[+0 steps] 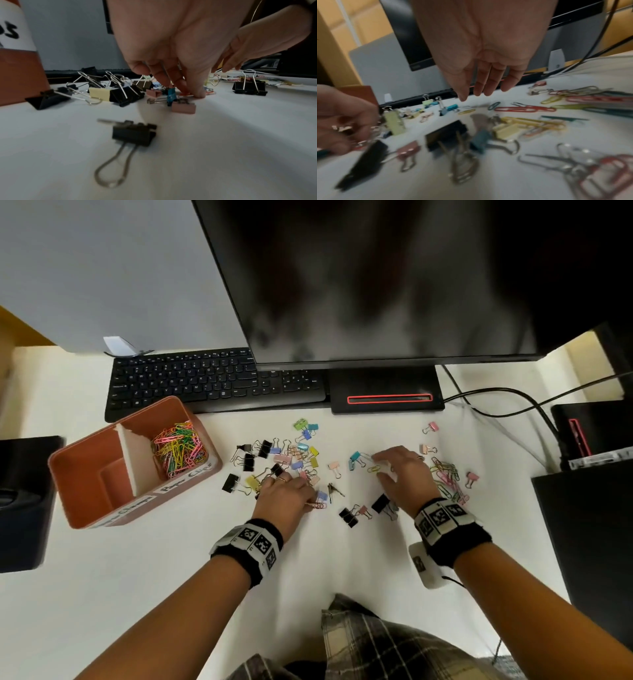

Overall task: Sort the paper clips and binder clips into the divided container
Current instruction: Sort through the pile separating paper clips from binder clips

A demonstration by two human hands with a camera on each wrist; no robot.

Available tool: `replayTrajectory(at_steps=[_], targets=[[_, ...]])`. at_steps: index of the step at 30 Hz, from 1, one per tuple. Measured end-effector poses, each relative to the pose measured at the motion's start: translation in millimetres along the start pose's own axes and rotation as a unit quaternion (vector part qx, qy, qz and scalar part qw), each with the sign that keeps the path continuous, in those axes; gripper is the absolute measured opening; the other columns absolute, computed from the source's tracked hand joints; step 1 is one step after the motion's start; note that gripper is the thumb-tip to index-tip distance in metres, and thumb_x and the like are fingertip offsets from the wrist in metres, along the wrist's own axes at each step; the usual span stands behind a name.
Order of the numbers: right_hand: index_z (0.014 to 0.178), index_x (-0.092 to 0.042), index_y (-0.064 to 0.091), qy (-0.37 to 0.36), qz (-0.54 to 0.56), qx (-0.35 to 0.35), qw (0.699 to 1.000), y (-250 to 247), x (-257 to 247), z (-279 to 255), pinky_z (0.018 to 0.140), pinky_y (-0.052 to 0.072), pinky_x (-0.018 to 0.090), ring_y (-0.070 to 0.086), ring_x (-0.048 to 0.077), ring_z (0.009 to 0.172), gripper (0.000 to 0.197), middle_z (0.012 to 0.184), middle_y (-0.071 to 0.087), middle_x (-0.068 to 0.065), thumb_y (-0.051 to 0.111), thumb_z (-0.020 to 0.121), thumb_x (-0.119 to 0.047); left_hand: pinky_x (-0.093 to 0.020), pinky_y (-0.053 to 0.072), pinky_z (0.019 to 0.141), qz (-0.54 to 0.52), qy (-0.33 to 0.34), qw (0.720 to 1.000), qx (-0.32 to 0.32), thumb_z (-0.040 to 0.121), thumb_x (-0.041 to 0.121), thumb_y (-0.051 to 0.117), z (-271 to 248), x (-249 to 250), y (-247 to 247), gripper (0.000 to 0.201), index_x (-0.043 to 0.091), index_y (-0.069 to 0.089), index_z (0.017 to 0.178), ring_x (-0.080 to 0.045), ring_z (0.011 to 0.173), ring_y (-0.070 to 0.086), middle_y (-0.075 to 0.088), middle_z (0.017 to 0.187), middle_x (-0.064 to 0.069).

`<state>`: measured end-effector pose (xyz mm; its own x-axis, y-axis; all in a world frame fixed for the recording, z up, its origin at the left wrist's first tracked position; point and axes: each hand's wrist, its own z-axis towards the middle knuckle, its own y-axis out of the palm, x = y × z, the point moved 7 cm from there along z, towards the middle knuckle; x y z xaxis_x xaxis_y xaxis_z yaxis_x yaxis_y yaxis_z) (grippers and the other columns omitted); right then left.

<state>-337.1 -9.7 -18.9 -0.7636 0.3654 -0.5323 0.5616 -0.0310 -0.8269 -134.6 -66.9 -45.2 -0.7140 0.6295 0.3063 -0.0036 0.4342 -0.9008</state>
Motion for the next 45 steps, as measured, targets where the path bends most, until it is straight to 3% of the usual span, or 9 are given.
replayTrajectory(at_steps=[9, 14, 17, 23, 28, 31, 34, 37, 45], targets=[[0.102, -0.016, 0.067, 0.022, -0.044, -0.1, 0.994, 21, 6, 20, 0.088, 0.049, 0.036, 0.062, 0.023, 0.094, 0.018, 0.103, 0.069, 0.004, 0.062, 0.085, -0.021, -0.036, 0.033, 0.091, 0.021, -0.022, 0.999, -0.027, 0.089, 0.022, 0.052, 5, 6, -3, 0.008, 0.023, 0.059, 0.088, -0.021, 0.104, 0.05, 0.062, 0.101, 0.006], [0.103, -0.015, 0.063, 0.071, -0.007, -0.138, 0.988, 24, 11, 15, 0.087, 0.053, 0.037, 0.063, 0.023, 0.094, 0.018, 0.099, 0.069, 0.005, 0.06, 0.085, -0.018, -0.027, 0.038, 0.068, -0.084, -0.006, 0.996, 0.027, 0.086, 0.011, 0.058, -3, 4, -21, 0.005, 0.012, 0.061, 0.09, -0.027, 0.083, 0.057, 0.064, 0.087, -0.007], [0.105, -0.015, 0.06, 0.06, 0.006, -0.144, 0.988, 23, 11, 10, 0.084, 0.054, 0.036, 0.063, 0.023, 0.094, 0.019, 0.1, 0.068, 0.004, 0.057, 0.086, -0.015, -0.022, 0.036, 0.068, -0.128, -0.009, 0.989, 0.069, 0.082, 0.002, 0.059, -9, 0, -37, 0.012, 0.011, 0.065, 0.089, -0.02, 0.077, 0.052, 0.06, 0.087, -0.006], [0.091, -0.012, 0.069, 0.051, 0.079, -0.027, 0.995, -24, 41, 1, 0.079, 0.052, 0.03, 0.061, 0.019, 0.081, 0.009, 0.092, 0.066, 0.005, 0.063, 0.084, -0.012, -0.019, 0.039, 0.066, -0.181, 0.014, 0.977, 0.109, 0.079, 0.005, 0.066, 8, 37, -69, 0.007, 0.012, 0.065, 0.079, -0.012, 0.072, 0.05, 0.057, 0.08, 0.0], [0.087, -0.007, 0.069, 0.063, 0.071, 0.006, 0.995, -61, 81, -3, 0.067, 0.038, 0.006, 0.052, 0.012, 0.077, 0.008, 0.097, 0.056, 0.005, 0.065, 0.08, -0.006, -0.023, 0.039, 0.072, -0.155, 0.033, 0.985, 0.072, 0.082, 0.006, 0.062, 53, 86, -61, 0.02, 0.014, 0.063, 0.1, -0.016, 0.077, 0.054, 0.06, 0.089, -0.001], [0.087, -0.006, 0.069, 0.021, 0.044, -0.042, 0.998, -55, 81, 4, 0.079, 0.047, 0.019, 0.053, 0.011, 0.079, 0.009, 0.102, 0.057, 0.01, 0.066, 0.078, -0.004, -0.034, 0.044, 0.087, -0.063, 0.034, 0.997, 0.014, 0.085, 0.011, 0.059, 80, 101, -40, 0.029, 0.02, 0.059, 0.112, -0.023, 0.092, 0.061, 0.063, 0.101, -0.001], [0.093, 0.001, 0.066, -0.025, 0.051, -0.15, 0.987, -33, 64, 12, 0.078, 0.049, 0.018, 0.054, 0.0, 0.073, 0.015, 0.113, 0.052, 0.012, 0.062, 0.079, 0.003, -0.038, 0.036, 0.092, 0.077, 0.04, 0.993, -0.076, 0.089, 0.013, 0.053, 99, 104, -14, 0.029, 0.022, 0.055, 0.116, -0.025, 0.102, 0.058, 0.059, 0.113, -0.002], [0.084, -0.009, 0.067, -0.032, -0.001, -0.213, 0.976, -11, 57, 18, 0.085, 0.05, 0.034, 0.055, 0.014, 0.079, 0.01, 0.131, 0.042, 0.001, 0.058, 0.082, -0.006, -0.037, 0.035, 0.088, 0.144, 0.038, 0.984, -0.101, 0.088, 0.009, 0.05, 108, 99, -3, 0.025, 0.02, 0.058, 0.108, -0.026, 0.096, 0.059, 0.057, 0.109, -0.004], [0.099, -0.012, 0.066, -0.111, -0.102, -0.237, 0.96, 1, 49, 33, 0.09, 0.043, 0.034, 0.054, 0.025, 0.104, 0.018, 0.111, 0.063, 0.006, 0.052, 0.087, -0.01, -0.037, 0.036, 0.087, 0.14, 0.023, 0.985, -0.097, 0.09, 0.014, 0.051, 118, 94, -3, 0.012, 0.018, 0.061, 0.096, -0.026, 0.094, 0.056, 0.053, 0.102, -0.004]])
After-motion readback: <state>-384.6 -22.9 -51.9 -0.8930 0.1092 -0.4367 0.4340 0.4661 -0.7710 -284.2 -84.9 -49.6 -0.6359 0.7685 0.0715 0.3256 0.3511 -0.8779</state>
